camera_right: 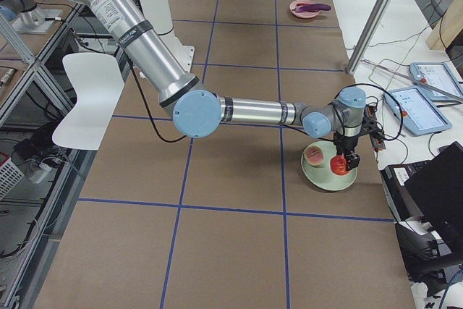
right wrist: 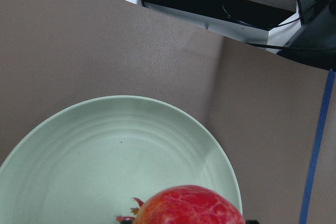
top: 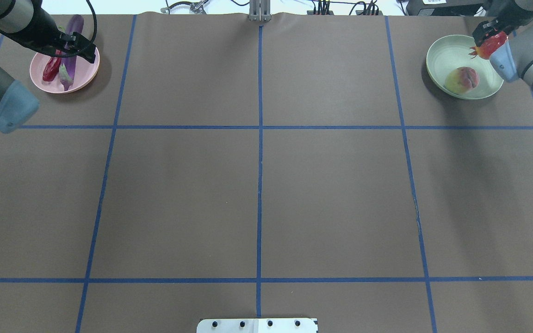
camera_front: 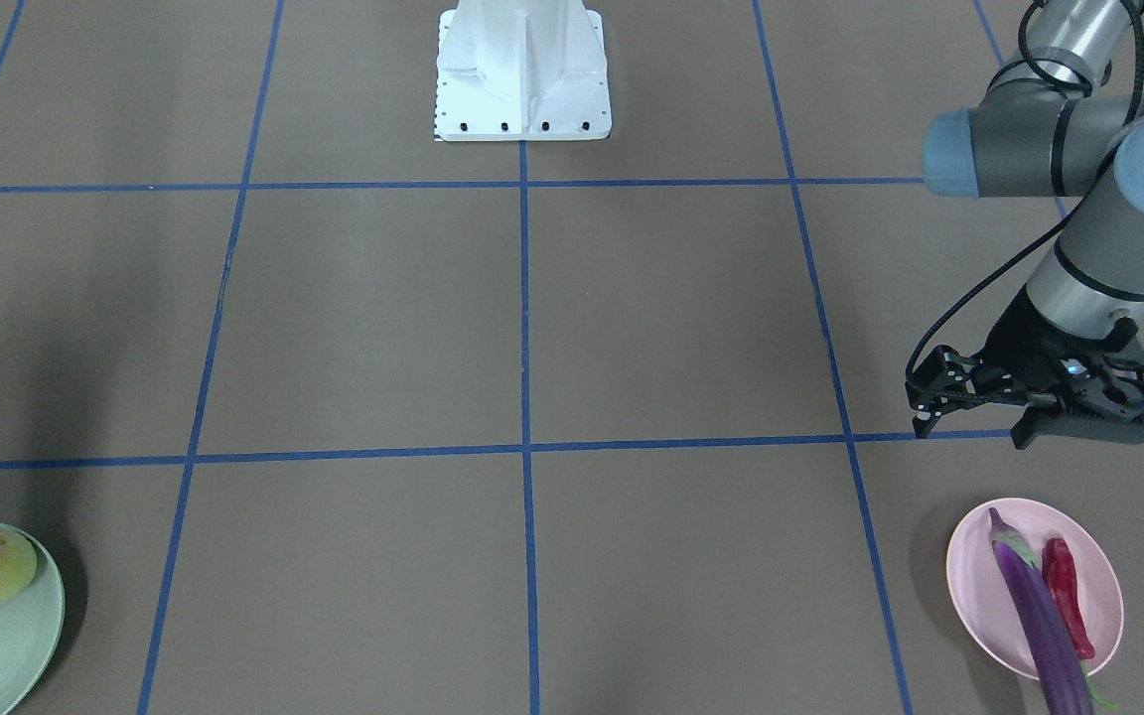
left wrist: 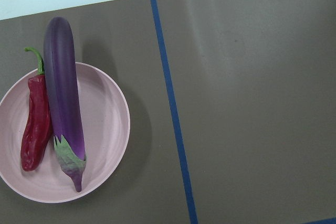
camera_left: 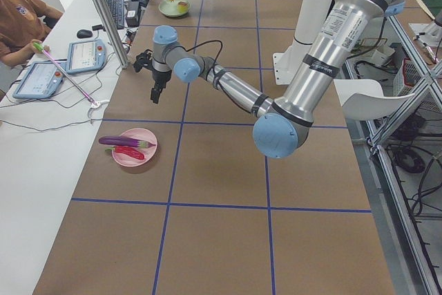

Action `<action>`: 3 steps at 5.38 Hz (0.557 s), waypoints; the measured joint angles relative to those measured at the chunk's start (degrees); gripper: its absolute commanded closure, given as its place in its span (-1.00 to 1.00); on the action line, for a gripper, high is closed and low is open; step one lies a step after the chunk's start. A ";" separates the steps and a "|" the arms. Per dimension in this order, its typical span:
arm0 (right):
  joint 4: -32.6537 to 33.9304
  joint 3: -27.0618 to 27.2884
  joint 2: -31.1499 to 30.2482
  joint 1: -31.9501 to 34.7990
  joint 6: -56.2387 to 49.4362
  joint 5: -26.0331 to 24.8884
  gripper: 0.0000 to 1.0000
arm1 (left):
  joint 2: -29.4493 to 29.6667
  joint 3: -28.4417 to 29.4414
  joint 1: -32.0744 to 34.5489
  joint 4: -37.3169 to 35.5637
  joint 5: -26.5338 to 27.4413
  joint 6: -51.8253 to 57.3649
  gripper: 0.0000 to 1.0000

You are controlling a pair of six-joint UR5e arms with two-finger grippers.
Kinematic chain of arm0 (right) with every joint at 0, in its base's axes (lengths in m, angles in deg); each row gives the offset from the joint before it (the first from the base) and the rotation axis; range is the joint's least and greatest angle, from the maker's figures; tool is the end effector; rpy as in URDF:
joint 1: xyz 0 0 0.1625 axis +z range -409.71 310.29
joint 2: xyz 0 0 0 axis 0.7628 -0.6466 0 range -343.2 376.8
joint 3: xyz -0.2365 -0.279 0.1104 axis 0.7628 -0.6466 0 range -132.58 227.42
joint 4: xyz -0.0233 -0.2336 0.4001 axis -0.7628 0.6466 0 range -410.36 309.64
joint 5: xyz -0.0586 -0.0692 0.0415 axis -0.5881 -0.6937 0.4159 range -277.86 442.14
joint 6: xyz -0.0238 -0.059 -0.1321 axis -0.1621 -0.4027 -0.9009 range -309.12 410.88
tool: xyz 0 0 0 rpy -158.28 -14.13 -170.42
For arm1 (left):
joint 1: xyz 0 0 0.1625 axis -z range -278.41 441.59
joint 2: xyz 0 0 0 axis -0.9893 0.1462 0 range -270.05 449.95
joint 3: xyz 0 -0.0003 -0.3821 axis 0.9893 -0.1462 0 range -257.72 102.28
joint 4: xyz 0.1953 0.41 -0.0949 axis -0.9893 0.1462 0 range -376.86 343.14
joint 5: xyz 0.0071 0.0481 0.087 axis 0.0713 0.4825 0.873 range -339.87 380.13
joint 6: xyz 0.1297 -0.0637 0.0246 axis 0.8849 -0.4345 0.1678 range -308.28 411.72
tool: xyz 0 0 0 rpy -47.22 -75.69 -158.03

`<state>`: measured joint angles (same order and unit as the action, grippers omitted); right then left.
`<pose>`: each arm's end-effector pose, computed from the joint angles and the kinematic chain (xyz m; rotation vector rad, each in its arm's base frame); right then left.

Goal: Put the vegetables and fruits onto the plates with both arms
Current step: 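Lower the pomegranate onto the green plate beside the peach and open right gripper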

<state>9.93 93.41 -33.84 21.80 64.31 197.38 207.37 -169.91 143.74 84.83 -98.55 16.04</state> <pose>-0.1965 -0.8113 0.5718 0.2948 -0.5356 -0.1819 0.2817 -0.6678 0.3129 0.3474 0.7772 0.0522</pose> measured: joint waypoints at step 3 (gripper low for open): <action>-2.43 -1.97 1.05 -1.42 1.30 -1.29 -1.00 | -0.04 0.16 -0.42 -0.03 0.93 0.25 -1.00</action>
<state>7.50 91.44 -32.80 20.38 65.61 196.09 207.33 -169.75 143.32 84.80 -97.62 16.29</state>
